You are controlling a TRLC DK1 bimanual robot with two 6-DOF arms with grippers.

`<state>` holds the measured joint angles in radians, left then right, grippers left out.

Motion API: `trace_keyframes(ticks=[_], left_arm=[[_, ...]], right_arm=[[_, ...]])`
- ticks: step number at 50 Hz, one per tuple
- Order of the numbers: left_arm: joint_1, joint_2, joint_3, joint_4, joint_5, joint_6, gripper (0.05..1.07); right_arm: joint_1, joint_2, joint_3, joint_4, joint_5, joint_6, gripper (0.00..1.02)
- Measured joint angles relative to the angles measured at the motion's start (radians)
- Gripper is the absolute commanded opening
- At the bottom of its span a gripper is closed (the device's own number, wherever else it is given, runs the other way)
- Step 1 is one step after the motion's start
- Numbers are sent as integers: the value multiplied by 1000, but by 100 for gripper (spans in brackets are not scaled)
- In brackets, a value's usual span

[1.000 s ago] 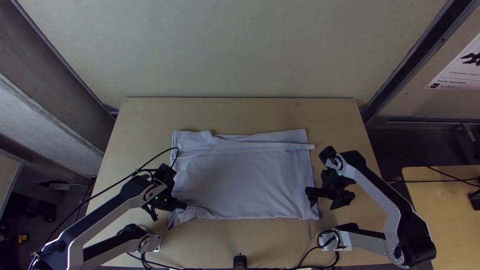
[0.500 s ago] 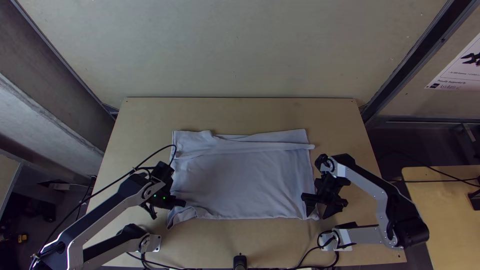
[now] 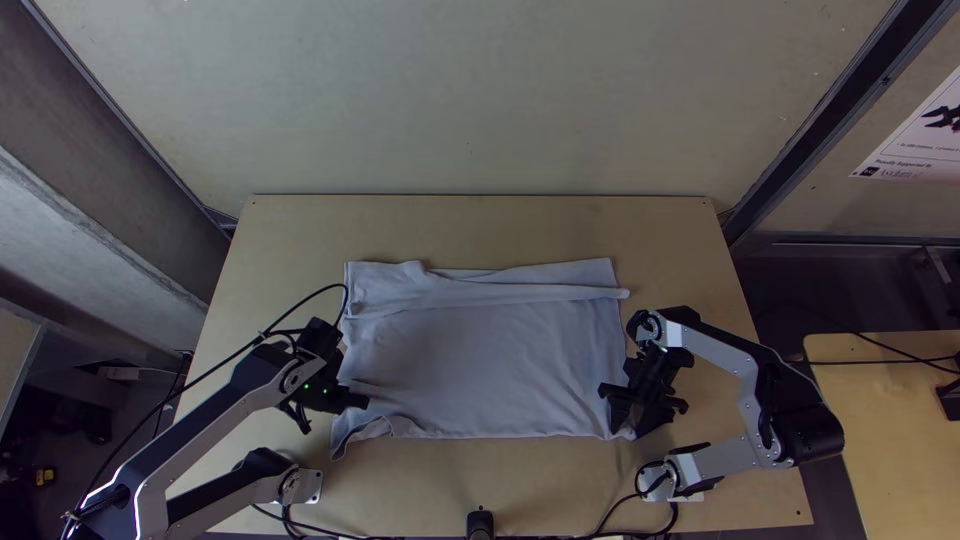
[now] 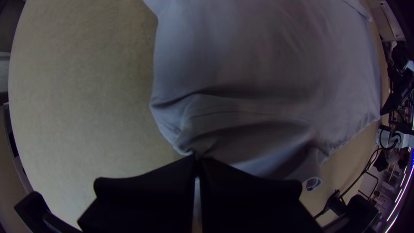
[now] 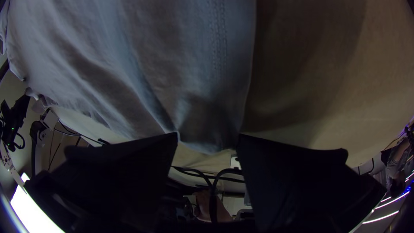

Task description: Fold the t-shirt

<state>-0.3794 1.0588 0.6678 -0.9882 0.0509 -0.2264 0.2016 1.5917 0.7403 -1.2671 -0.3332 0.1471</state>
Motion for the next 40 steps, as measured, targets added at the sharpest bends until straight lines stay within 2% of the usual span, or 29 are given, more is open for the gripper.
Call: trace_keyframes(ticks=[3, 4, 9, 17, 26, 33, 40], left_arm=[[11, 0, 3, 0, 0, 3, 8], [14, 0, 5, 0, 0, 4, 8], [35, 0, 17, -7, 0, 19, 8], [83, 0, 42, -9, 0, 45, 8], [134, 0, 92, -24, 4, 90, 8], [182, -7, 111, -42, 12, 130, 8], [228, -14, 119, -57, 20, 165, 8]], right_arm=[[0, -2, 0, 6, 0, -10, 5], [0, -2, 0, 6, 0, -16, 2], [0, -33, 0, 6, 0, -43, 3], [-3, -67, 17, -9, 0, -51, 3], [-66, -98, 88, -21, 5, -51, 3], [-110, -105, 156, -28, 56, -51, 3], [-131, -105, 209, -32, 75, -51, 3]])
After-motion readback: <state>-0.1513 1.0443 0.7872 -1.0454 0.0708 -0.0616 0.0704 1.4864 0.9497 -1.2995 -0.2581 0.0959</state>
